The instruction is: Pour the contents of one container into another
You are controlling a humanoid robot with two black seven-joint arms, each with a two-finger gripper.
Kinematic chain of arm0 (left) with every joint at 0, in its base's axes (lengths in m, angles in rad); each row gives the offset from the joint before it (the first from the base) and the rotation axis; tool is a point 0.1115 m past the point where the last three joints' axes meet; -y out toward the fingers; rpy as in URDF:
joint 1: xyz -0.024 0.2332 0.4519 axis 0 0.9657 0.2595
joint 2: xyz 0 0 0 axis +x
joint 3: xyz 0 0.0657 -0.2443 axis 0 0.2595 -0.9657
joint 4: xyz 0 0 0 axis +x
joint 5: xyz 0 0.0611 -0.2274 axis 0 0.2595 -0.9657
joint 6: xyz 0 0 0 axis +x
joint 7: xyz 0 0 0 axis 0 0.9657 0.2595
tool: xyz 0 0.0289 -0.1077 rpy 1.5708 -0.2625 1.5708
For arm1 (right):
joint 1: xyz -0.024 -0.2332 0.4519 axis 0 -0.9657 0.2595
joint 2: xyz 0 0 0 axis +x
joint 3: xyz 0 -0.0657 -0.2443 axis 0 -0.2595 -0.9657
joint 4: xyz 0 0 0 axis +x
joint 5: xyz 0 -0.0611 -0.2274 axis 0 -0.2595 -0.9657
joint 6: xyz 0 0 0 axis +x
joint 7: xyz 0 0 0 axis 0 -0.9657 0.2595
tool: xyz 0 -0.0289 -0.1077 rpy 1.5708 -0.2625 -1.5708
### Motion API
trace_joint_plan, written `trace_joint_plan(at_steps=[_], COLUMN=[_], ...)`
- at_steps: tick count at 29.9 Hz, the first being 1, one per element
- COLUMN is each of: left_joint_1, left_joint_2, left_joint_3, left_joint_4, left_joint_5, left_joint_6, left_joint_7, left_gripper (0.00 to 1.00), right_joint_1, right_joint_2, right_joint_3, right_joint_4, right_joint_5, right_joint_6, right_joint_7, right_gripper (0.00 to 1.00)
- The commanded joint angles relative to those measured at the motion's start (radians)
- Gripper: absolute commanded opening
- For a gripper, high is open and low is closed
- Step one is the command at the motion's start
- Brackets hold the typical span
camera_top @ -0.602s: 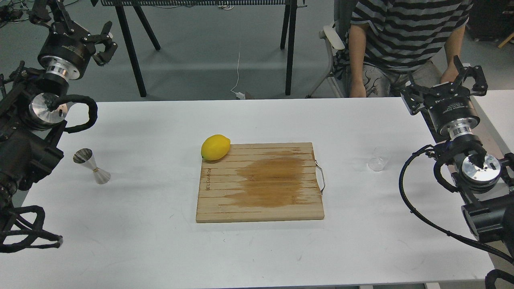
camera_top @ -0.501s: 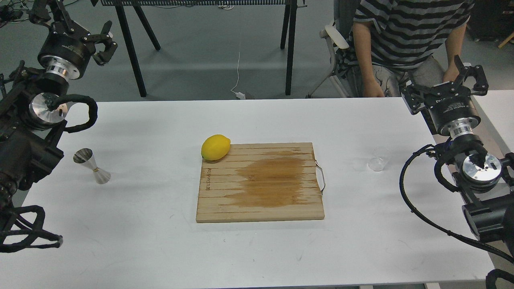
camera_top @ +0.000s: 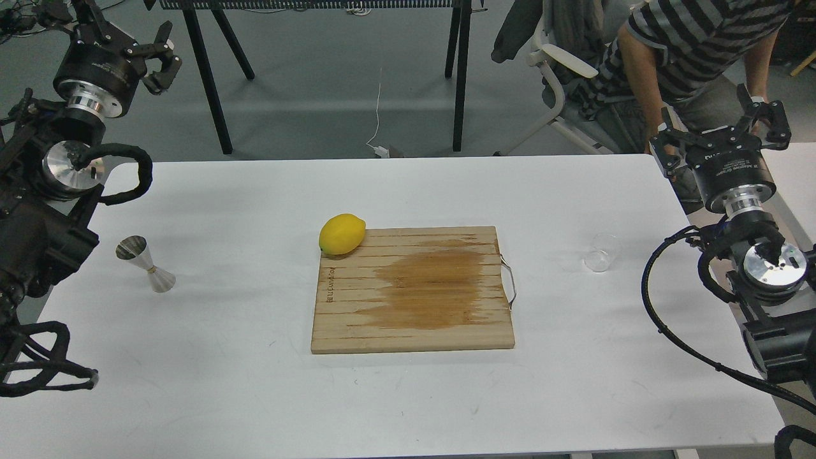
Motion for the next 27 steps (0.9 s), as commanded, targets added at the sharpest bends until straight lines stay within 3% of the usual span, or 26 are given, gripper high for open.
trace_joint_plan(at_steps=[1, 5, 12, 27], left_joint_1=[-0.001, -0.004, -0.03, 0.016], left_joint_2=[0.0, 0.003, 0.032, 0.589], left_joint_3=[0.001, 0.013, 0.17, 0.36], left_joint_4=[-0.008, -0.013, -0.046, -0.71], left_joint_5=[0.008, 0.018, 0.049, 0.491], left_joint_6=[-0.001, -0.005, -0.013, 0.033], left_joint_7=[0.007, 0.015, 0.007, 0.021], left_gripper=[1.0, 1.0, 1.0, 1.0], right_joint_1=[-0.003, -0.005, -0.017, -0.019], right_joint_2=[0.0, 0.0, -0.008, 0.005], right_joint_3=[-0.001, -0.001, -0.004, -0.018], right_joint_4=[0.007, 0.005, 0.007, 0.008], right_joint_5=[0.0, 0.0, 0.0, 0.0], right_joint_6=[0.003, 0.006, 0.029, 0.025], right_joint_7=[-0.001, 0.004, 0.004, 0.012], right_gripper=[1.0, 1.0, 1.0, 1.0])
